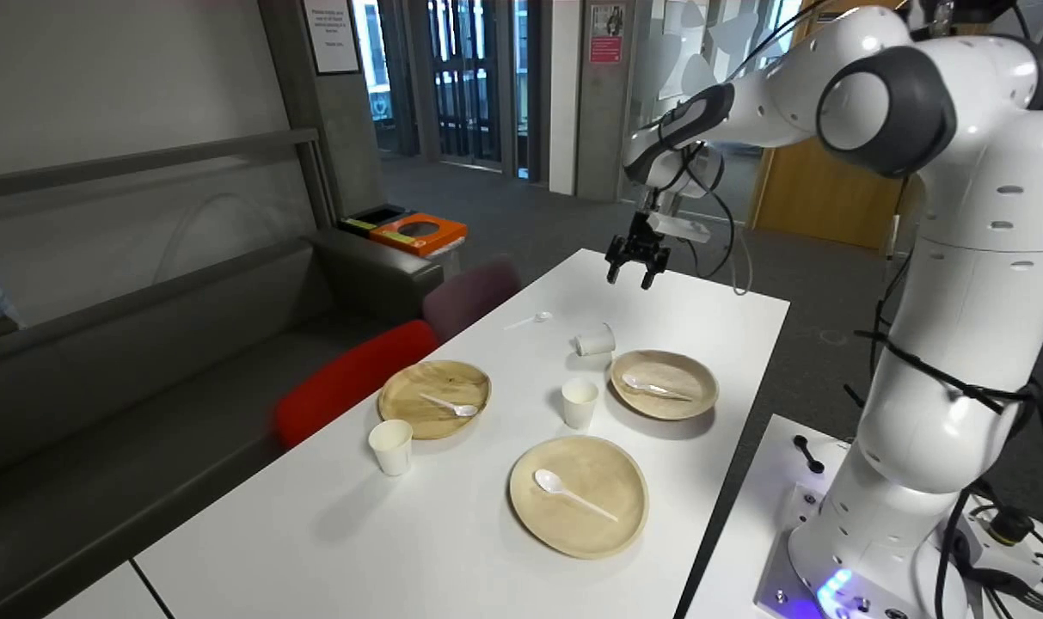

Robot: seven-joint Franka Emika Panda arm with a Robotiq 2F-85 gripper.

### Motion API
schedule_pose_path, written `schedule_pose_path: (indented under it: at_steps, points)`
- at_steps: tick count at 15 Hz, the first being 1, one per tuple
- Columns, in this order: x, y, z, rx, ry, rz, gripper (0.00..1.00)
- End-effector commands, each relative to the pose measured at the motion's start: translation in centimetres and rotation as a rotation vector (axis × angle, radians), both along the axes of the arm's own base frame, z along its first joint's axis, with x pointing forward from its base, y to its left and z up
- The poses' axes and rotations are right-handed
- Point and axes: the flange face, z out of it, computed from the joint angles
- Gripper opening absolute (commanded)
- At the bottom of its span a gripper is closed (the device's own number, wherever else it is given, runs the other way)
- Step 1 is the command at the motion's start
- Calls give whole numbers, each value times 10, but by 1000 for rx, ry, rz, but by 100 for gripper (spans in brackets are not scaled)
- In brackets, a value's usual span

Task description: Put the first right cup upright

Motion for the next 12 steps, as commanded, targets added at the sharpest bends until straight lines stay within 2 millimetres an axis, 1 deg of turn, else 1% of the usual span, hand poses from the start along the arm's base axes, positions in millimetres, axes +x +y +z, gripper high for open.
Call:
schedule_pose_path:
  at_steps: [1, 3, 9, 12]
  points:
    - [5, -5, -8, -2, 15, -4, 100]
    - [11, -8, -15, -6, 27, -7, 100]
    - [14, -9, -12, -8, 24, -9, 100]
    - [23, -13, -17, 6, 25, -25, 100]
